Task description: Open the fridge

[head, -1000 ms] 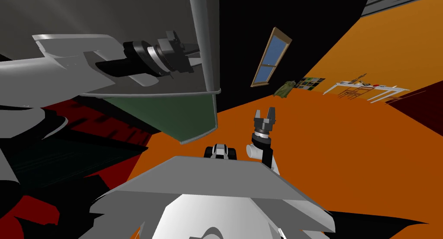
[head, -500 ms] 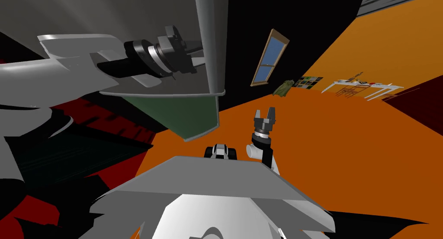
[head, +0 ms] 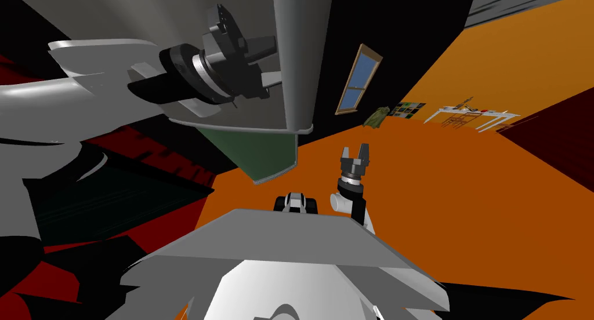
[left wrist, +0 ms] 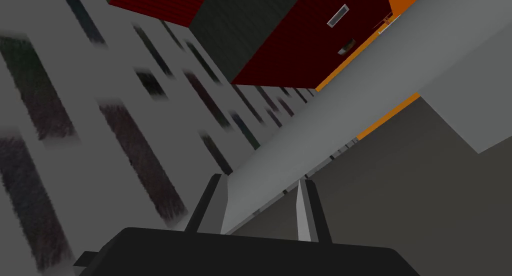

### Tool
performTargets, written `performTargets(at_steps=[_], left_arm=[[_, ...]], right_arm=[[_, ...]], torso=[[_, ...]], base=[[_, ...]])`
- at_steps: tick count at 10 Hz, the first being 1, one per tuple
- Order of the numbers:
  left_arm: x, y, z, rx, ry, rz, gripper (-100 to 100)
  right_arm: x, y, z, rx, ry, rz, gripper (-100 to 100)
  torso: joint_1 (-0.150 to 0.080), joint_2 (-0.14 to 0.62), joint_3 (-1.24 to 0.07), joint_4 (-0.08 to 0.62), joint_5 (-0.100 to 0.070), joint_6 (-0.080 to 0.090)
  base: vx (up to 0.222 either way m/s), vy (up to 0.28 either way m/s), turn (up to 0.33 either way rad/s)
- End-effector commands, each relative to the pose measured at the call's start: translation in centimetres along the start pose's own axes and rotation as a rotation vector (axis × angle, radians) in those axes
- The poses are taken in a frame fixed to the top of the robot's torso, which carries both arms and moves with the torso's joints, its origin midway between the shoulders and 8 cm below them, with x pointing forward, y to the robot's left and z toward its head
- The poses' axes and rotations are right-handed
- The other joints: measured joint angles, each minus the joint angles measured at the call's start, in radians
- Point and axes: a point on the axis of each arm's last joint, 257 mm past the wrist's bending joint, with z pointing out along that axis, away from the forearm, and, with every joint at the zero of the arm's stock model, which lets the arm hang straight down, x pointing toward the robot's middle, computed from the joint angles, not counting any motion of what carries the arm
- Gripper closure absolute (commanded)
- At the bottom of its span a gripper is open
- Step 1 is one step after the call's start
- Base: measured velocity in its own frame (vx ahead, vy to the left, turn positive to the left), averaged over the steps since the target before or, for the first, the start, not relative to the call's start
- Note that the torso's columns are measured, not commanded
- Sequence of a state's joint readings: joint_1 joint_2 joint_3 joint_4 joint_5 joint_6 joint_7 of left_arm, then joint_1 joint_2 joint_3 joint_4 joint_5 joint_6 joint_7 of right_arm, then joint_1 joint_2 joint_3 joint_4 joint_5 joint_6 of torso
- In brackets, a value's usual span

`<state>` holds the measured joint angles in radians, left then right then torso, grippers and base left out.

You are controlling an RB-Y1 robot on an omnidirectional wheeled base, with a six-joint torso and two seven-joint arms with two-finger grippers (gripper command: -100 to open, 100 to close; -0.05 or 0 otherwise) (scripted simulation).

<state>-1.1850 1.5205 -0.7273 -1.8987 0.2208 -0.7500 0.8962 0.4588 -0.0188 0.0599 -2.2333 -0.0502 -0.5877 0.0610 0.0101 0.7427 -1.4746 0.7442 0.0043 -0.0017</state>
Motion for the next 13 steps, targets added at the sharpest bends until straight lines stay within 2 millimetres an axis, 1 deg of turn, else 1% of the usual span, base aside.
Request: performTargets(at_steps=[1, 2, 3, 5, 8, 10, 11, 12, 13], left_arm=[[1.9, -2.5, 1.2, 0.081, 0.055, 0.005, 100], [1.5, -1.7, 0.8, 0.059, 0.041, -0.001, 100], [2.4, -2.3, 1.1, 0.088, 0.067, -0.01, 100], [3.4, -3.7, 1.4, 0.137, 0.103, -0.017, 100], [4.9, -5.9, 1.7, 0.211, 0.157, -0.028, 100], [5.9, -7.3, 1.7, 0.261, 0.193, -0.035, 100], [5.2, -7.9, 1.8, 0.242, 0.188, -0.045, -100], [5.0, -8.6, 1.8, 0.242, 0.19, -0.045, -100], [4.6, -10.0, 1.7, 0.241, 0.193, -0.046, -100]], right_arm=[[0.0, 0.0, 0.0, 0.0, 0.0, 0.0, 0], [0.0, 0.0, 0.0, 0.0, 0.0, 0.0, 0], [0.0, 0.0, 0.0, 0.0, 0.0, 0.0, 0], [0.0, 0.0, 0.0, 0.0, 0.0, 0.0, 0], [0.0, 0.0, 0.0, 0.0, 0.0, 0.0, 0], [0.0, 0.0, 0.0, 0.0, 0.0, 0.0, 0], [0.0, 0.0, 0.0, 0.0, 0.0, 0.0, 0], [0.0, 0.0, 0.0, 0.001, 0.0, 0.0, 0], [0.0, 0.0, 0.0, 0.001, 0.0, 0.0, 0]], torso=[[0.0, 0.001, 0.001, -0.001, 0.0, 0.0], [-0.003, 0.0, 0.001, -0.002, -0.001, 0.0], [-0.009, -0.007, -0.004, -0.004, -0.003, 0.0], [-0.004, -0.004, -0.001, -0.005, -0.002, 0.003], [0.003, -0.005, -0.002, -0.004, 0.001, 0.002], [0.001, -0.005, -0.002, -0.004, 0.001, 0.0], [0.0, -0.003, -0.002, -0.003, 0.001, 0.0], [-0.011, -0.01, -0.005, -0.006, -0.003, 0.0], [-0.021, -0.017, -0.009, -0.01, -0.008, 0.002]], base=[[-0.238, 0.169, -0.033], [-0.111, 0.062, -0.028], [-0.087, 0.097, -0.034], [-0.176, 0.183, -0.083], [-0.195, 0.236, -0.082], [-0.233, 0.237, -0.067], [-0.085, 0.076, -0.023], [0.072, -0.055, 0.037], [0.113, -0.077, 0.034]])
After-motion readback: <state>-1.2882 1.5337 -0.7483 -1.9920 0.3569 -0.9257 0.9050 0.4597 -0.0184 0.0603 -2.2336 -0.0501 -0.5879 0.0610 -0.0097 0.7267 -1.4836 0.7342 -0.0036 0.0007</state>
